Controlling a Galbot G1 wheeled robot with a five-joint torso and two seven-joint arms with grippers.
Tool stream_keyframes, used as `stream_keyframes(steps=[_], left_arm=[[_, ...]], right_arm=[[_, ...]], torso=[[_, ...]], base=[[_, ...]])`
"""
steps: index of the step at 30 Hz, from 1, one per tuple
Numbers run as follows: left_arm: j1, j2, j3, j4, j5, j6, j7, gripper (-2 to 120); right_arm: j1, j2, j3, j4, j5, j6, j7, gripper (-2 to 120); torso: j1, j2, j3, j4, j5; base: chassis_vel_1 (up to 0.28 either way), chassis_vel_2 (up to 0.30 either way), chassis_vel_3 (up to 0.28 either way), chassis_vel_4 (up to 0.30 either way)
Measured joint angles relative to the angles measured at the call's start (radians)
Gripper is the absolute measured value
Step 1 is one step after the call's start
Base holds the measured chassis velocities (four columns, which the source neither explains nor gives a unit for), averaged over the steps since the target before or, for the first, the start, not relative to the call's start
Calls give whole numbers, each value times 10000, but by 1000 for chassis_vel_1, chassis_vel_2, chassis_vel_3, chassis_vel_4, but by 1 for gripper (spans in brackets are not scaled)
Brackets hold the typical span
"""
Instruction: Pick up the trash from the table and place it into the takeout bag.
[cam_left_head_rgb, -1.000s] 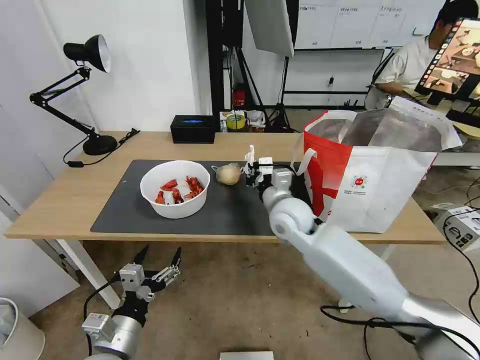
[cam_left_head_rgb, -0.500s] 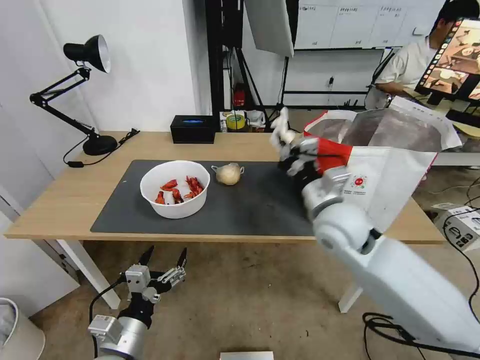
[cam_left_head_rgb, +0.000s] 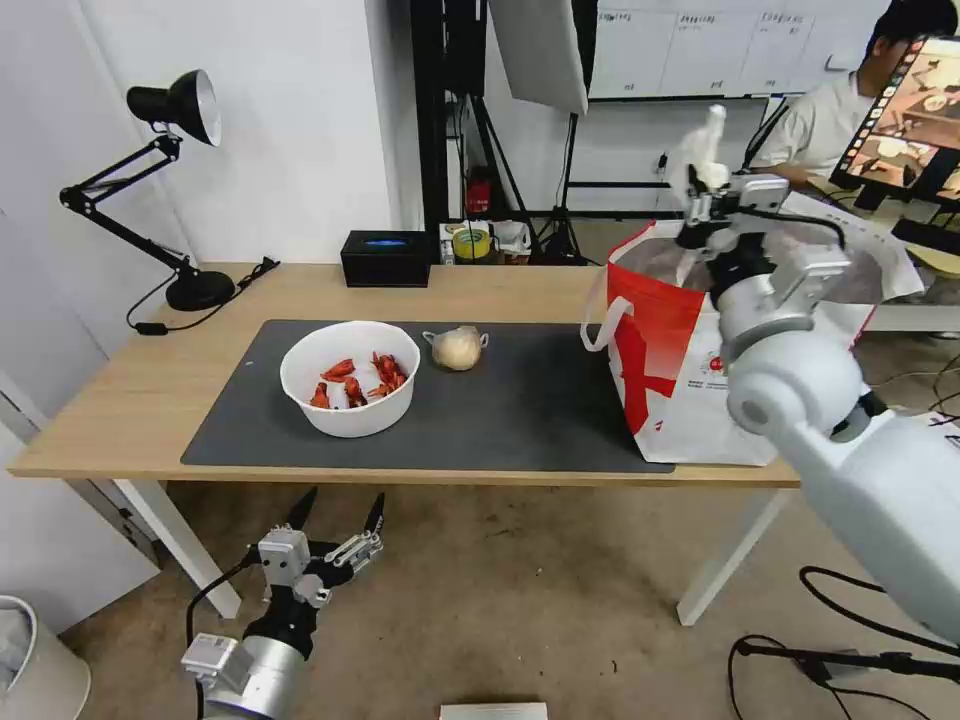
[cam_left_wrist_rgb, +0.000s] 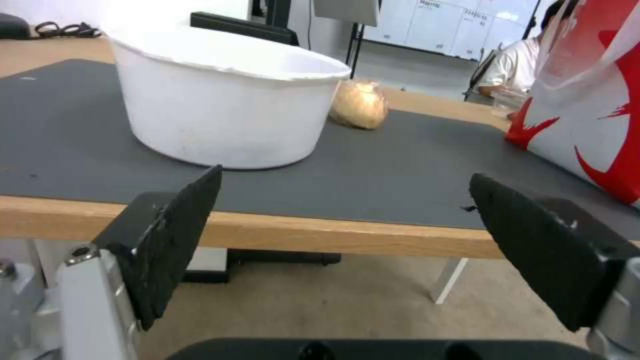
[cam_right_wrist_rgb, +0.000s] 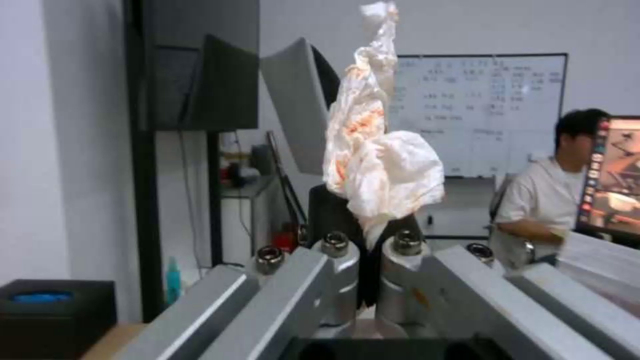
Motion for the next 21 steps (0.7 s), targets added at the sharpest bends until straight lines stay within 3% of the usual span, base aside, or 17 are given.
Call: stream_keyframes(steps=[9, 21], left_arm=[[-14, 115, -14, -17, -3, 3, 3, 100], [-154, 100, 46, 154, -23, 29, 3, 100]], right_arm=[[-187, -56, 98, -223, 6, -326, 517, 1], [-237, 0, 89, -205, -211, -570, 659, 48]], torso=[[0, 0, 0, 0, -2], [0, 0, 0, 1, -3]], base=[[0, 0, 0, 0], [0, 0, 0, 0]])
